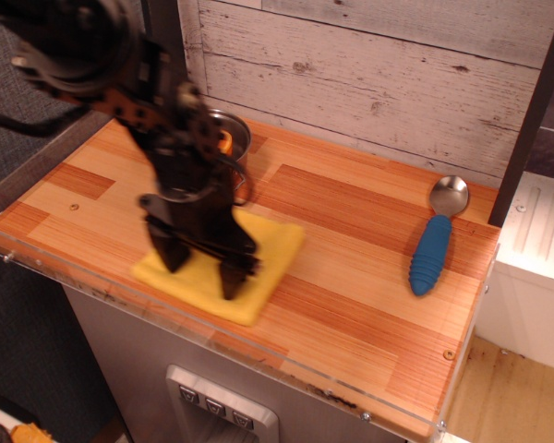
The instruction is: Put the cloth under the spoon.
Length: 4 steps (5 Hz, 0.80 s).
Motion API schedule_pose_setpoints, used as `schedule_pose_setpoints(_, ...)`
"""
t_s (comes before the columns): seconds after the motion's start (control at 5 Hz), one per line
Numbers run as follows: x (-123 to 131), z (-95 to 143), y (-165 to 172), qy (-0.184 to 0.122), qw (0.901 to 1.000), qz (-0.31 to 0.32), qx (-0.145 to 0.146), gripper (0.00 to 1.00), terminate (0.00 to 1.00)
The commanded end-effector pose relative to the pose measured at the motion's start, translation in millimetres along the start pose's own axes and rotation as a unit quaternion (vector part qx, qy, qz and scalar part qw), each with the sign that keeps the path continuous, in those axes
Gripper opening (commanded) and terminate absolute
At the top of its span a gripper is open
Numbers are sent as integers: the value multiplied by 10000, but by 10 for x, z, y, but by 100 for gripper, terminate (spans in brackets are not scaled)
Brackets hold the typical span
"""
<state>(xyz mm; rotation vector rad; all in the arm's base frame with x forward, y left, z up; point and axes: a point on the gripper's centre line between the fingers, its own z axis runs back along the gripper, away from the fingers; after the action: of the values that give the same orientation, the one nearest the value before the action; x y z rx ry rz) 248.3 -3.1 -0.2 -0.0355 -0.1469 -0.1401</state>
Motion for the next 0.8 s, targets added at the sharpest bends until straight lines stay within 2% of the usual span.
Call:
schedule_pose_setpoints(0.0, -356, -325, -748, 611, 9966, -544, -79, 100, 0)
schedule_pose_setpoints(0.2, -375, -253, -815, 528, 9976, -440, -19, 100, 0)
schedule_pose_setpoints(0.6, -191, 57, -638, 259, 9997, 20, -5, 100, 0)
